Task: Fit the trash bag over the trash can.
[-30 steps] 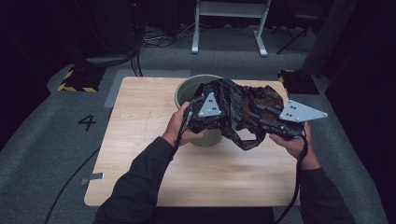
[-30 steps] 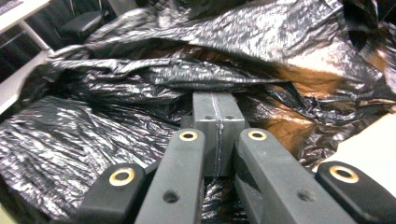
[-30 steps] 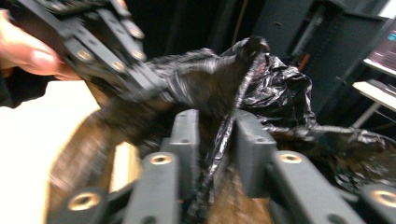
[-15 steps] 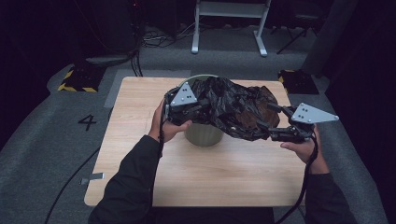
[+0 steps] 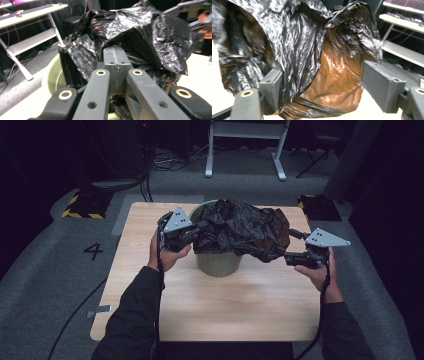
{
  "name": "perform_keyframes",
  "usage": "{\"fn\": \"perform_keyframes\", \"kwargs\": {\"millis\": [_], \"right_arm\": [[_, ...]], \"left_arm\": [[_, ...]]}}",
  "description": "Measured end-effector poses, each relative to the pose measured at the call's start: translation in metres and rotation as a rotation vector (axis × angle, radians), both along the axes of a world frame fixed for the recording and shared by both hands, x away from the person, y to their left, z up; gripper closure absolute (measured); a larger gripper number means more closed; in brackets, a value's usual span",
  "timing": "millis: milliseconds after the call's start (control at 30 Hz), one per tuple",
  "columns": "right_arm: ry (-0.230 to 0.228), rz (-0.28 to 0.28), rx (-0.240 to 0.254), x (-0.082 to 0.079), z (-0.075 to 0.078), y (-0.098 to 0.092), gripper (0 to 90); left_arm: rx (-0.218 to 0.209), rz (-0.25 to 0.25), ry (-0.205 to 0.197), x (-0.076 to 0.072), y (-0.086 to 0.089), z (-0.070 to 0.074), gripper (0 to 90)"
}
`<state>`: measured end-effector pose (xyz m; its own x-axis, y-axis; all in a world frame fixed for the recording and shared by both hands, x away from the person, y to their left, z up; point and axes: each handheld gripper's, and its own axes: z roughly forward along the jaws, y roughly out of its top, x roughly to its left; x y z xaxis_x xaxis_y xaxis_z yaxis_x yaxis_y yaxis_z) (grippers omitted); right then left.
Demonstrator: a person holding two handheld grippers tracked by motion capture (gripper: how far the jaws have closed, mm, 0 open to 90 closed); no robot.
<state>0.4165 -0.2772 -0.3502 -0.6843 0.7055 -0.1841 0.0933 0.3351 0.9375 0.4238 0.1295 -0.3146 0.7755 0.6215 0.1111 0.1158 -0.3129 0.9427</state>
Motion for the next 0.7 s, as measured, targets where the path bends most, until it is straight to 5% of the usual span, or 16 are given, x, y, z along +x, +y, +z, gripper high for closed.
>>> {"fn": "perform_keyframes", "kwargs": {"millis": [167,333,467,567,700], "right_arm": [[-0.02,0.082,0.049,-0.009,0.01,-0.002,21.6],[-0.036,0.185,0.144,-0.022,0.024,-0.005,20.9],[-0.084,0.157,0.122,-0.032,0.036,0.001,21.6],[-0.083,0.176,0.169,-0.034,0.039,-0.003,22.5],[-0.091,0.106,0.122,-0.034,0.039,-0.008,22.6]], "left_arm": [[-0.019,0.005,0.011,0.002,0.008,-0.003,90.0],[0.033,0.0,-0.005,-0.001,-0.002,-0.004,90.0],[0.055,0.015,-0.01,0.001,-0.007,-0.004,90.0],[0.055,0.021,-0.004,0.002,-0.005,-0.004,90.0],[0.038,0.038,-0.002,0.005,0.003,-0.005,90.0]]}}
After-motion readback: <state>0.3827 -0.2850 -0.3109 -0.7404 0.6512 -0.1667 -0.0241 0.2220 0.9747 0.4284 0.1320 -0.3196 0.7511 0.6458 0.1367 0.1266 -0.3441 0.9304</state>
